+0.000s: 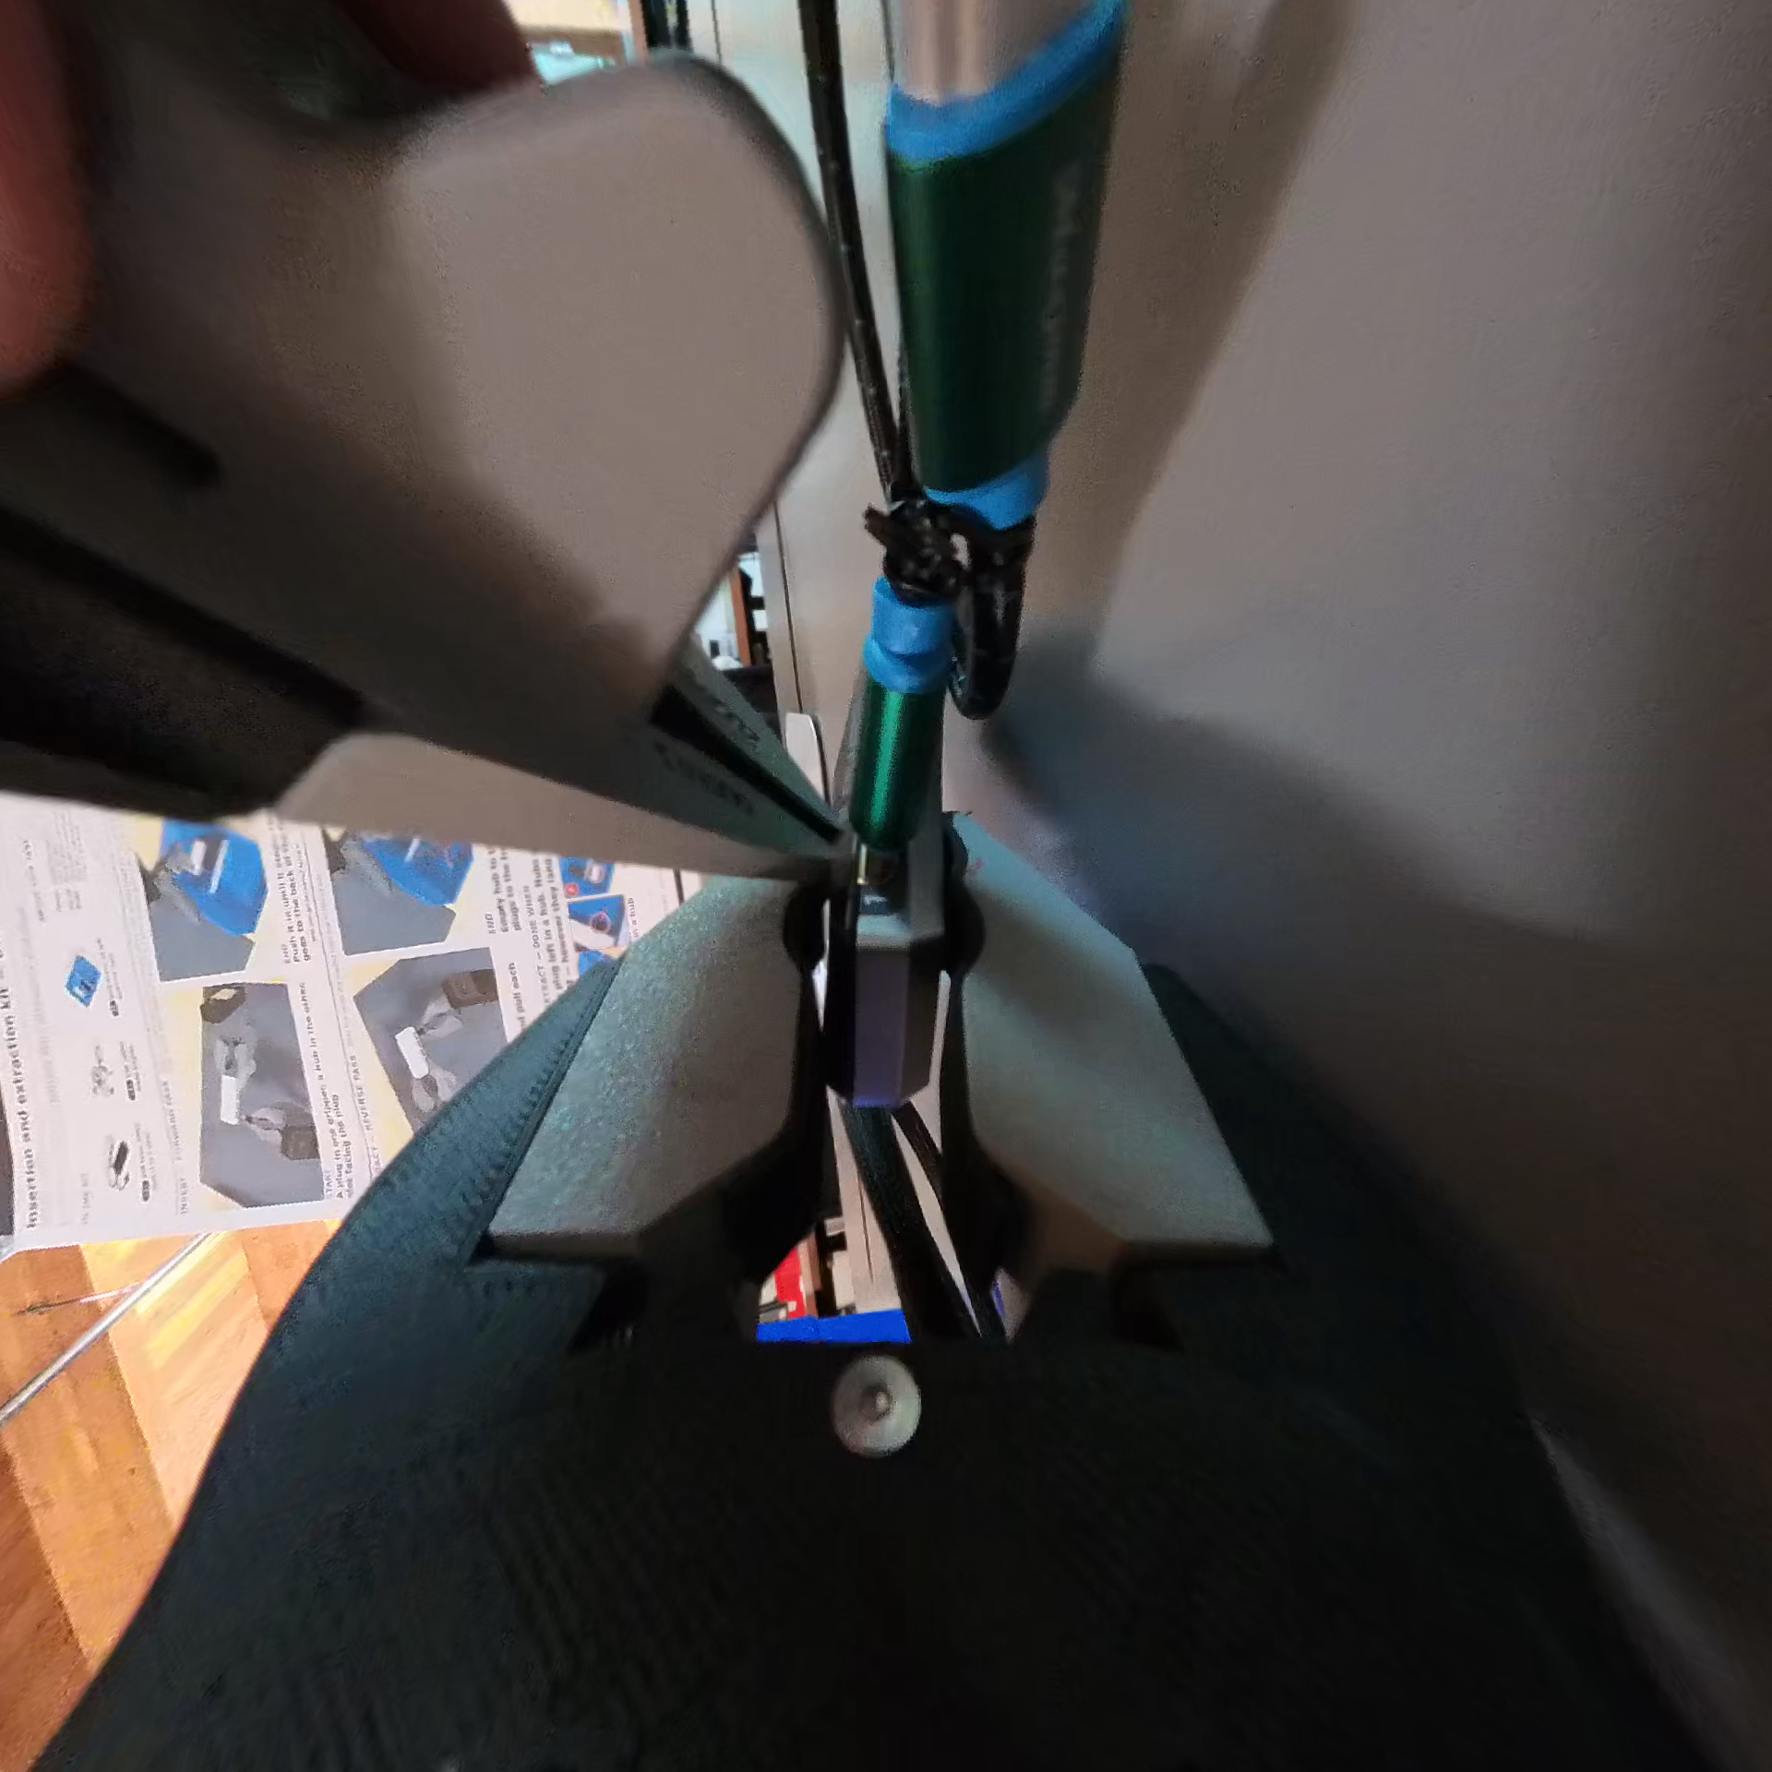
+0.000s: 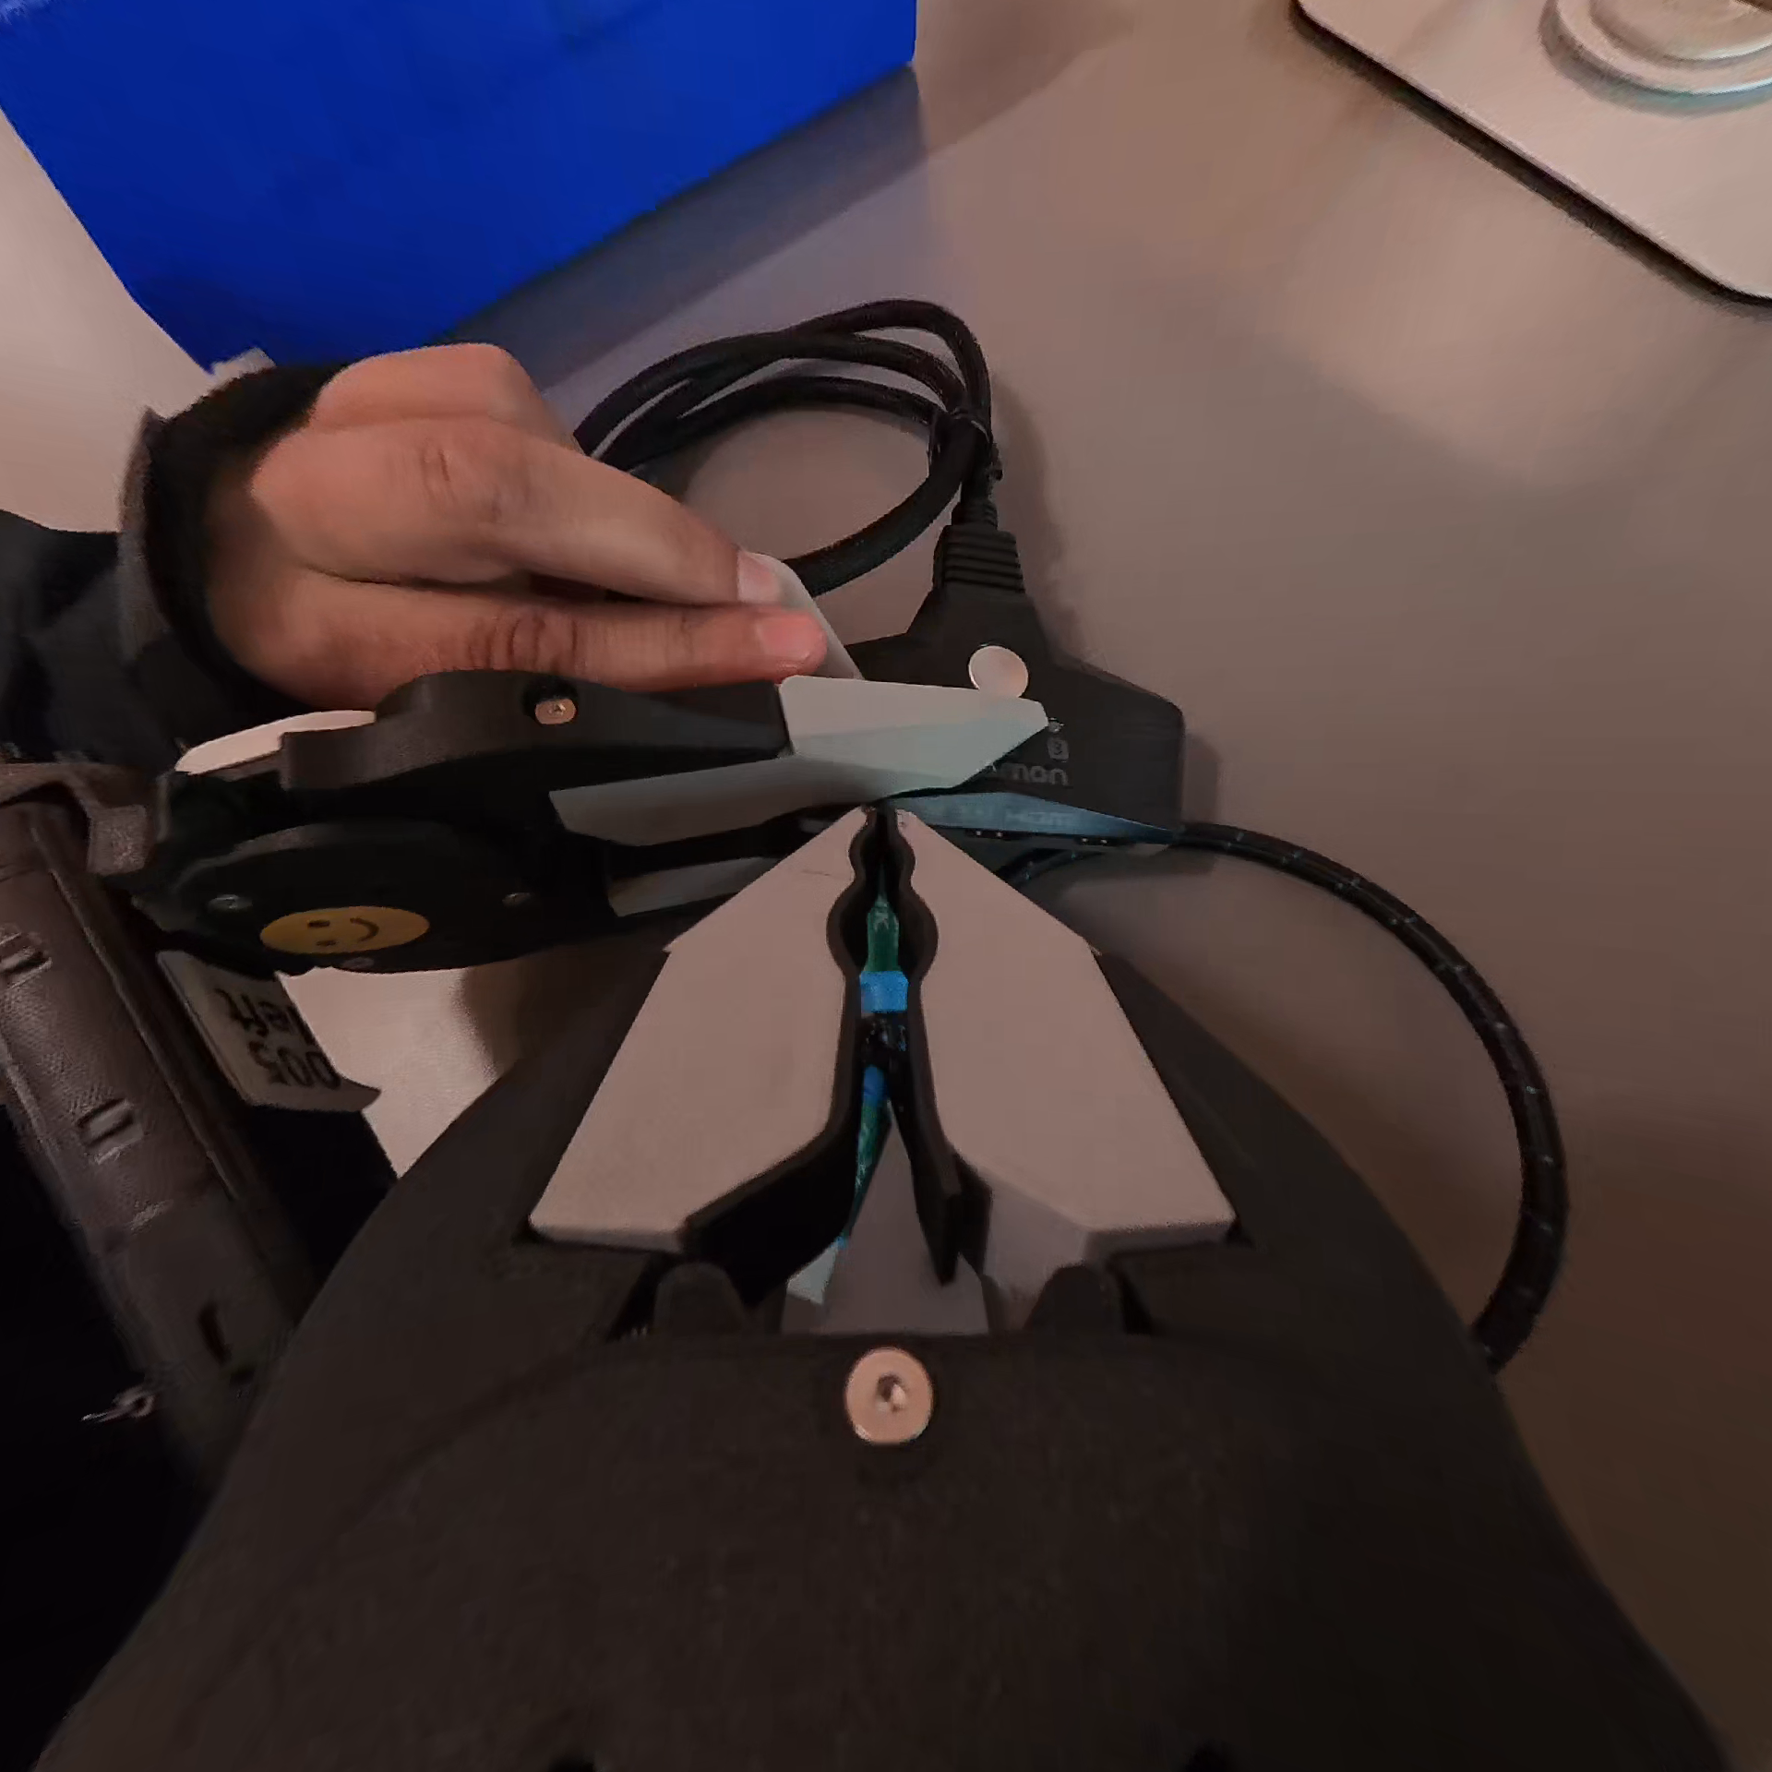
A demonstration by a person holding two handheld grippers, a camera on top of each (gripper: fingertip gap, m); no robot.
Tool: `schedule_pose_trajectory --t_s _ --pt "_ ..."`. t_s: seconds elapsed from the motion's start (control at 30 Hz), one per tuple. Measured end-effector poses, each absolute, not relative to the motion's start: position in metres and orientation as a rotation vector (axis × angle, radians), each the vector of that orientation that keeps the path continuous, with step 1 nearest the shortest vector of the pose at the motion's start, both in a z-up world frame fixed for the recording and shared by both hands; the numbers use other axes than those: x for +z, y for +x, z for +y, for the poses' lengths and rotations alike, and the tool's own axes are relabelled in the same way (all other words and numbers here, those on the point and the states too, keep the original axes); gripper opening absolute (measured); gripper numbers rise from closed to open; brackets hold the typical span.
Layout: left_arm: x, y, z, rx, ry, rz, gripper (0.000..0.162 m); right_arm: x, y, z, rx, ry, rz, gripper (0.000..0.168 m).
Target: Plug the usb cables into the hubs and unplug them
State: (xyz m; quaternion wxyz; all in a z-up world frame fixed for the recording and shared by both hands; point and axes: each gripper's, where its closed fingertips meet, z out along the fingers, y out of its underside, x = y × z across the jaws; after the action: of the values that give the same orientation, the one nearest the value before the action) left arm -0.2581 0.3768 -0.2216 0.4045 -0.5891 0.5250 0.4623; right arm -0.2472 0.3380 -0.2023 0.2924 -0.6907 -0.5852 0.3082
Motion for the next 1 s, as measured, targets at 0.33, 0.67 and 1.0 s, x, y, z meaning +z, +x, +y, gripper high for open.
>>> schedule_pose_trajectory --t_s 0.33,0.67,1.0 --pt "-0.222 -0.262 0.378 1.174 -1.470 1.334 0.019 -0.192 -0.201 0.336 0.812 -1.859 -1.523 0.023" --pt "-0.221 -0.261 0.377 1.198 -1.450 1.341 0.019 -0.218 -0.214 0.328 0.995 -1.914 -1.489 0.018" --pt "-0.221 -0.261 0.378 1.190 -1.450 1.339 0.019 -0.219 -0.213 0.330 1.033 -1.849 -1.487 0.016"
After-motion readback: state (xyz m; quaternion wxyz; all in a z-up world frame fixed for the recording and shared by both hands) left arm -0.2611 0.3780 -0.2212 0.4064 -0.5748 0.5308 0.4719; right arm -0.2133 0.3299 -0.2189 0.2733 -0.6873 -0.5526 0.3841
